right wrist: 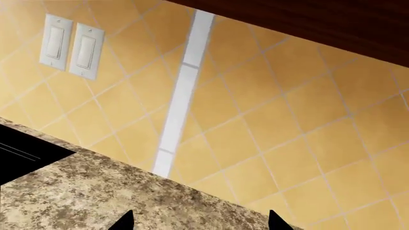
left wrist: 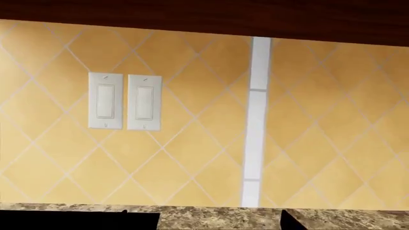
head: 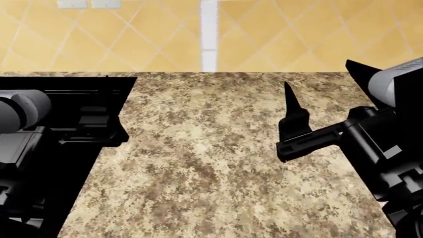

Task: Pick and place the shaker into the drawer. Then close the cabinet.

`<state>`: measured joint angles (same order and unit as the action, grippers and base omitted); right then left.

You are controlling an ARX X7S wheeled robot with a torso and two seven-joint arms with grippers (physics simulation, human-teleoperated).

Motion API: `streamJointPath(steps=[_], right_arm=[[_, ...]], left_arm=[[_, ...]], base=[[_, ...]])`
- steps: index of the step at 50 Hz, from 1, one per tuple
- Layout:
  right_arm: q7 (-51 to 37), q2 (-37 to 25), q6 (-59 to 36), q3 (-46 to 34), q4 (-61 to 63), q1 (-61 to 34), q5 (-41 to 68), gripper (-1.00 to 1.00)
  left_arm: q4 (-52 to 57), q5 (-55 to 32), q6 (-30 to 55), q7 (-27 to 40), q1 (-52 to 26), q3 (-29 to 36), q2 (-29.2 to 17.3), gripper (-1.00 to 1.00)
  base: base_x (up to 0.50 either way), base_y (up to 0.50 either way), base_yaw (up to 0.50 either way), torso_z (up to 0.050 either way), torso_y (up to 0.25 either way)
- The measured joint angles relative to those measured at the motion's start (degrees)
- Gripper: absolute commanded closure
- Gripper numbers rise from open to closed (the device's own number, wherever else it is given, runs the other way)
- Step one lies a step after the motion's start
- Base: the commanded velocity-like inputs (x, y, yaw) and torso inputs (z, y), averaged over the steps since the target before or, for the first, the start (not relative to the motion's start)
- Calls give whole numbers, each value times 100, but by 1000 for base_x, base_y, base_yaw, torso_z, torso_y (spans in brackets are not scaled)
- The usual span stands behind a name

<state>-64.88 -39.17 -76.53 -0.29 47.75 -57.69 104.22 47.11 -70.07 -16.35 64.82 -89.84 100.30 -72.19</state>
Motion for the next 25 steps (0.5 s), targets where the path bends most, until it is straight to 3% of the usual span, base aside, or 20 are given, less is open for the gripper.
streamJointPath(steps=[11, 25], right_arm=[[42, -15, 41, -32, 15, 17, -63, -100], [87, -41, 128, 2, 67, 21, -159, -100]], left_arm=[[-7, 19, -17, -5, 48, -8, 5, -100], [-9, 69, -49, -11, 122, -13, 6, -100]], base=[[2, -489, 0, 0, 0], [0, 0, 0, 0, 0]])
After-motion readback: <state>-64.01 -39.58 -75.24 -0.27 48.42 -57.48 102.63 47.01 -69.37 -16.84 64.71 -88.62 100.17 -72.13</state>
